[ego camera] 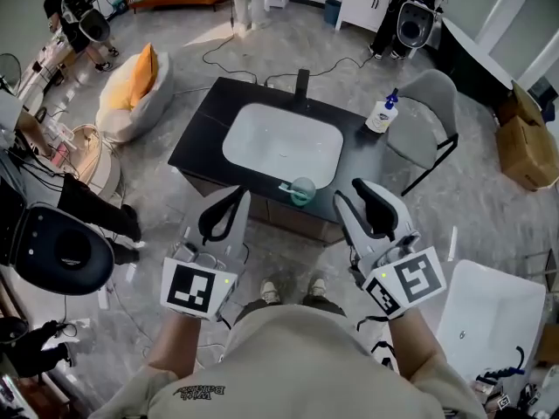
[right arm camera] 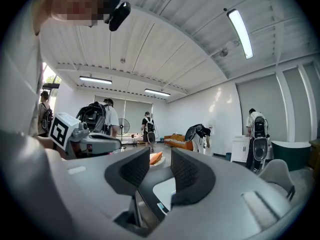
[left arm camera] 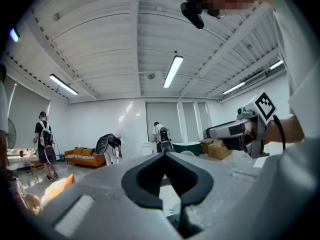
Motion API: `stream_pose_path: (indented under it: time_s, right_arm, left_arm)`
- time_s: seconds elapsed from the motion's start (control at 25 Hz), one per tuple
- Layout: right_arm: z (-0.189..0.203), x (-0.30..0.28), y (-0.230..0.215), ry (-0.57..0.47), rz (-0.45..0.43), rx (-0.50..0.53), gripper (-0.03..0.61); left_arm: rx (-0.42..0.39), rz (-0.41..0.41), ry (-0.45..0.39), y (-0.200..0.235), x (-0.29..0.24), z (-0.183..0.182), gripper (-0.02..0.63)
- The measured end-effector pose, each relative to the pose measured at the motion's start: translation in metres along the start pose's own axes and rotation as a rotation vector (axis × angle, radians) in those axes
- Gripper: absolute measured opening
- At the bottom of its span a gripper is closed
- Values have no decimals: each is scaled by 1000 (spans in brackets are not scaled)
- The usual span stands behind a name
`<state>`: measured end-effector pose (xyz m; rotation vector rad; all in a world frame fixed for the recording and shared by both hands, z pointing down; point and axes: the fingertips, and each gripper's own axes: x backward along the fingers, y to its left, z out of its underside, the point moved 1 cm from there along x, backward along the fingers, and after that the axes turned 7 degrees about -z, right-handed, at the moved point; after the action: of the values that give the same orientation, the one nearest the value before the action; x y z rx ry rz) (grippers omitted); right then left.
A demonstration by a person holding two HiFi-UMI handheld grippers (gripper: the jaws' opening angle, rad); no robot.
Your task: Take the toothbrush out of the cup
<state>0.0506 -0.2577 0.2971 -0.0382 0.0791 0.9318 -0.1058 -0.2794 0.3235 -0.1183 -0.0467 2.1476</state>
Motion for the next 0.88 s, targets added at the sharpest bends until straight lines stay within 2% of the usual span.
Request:
stream_pose_path:
  time_s: [0.08, 0.4, 0.52, 0.72, 0.88]
  right_arm:
    - [2, -1, -9, 18, -23, -7, 137]
    - [38, -17, -42, 117, -145, -30, 137]
    - [57, -32, -48, 166, -190, -31, 137]
    - [95, -61, -54, 250, -278, -94, 137]
    - [132, -80, -56, 347, -314, -49, 137]
  left_arm:
    - [-19, -6, -5, -4, -7, -2, 2]
    - [-19, -72, 67, -16, -34, 17, 2]
    - [-13, -83, 115, -15, -43, 34, 2]
    - [-73, -70, 193, -15, -62, 66, 2]
    - [-47, -79, 251, -12, -72, 93, 2]
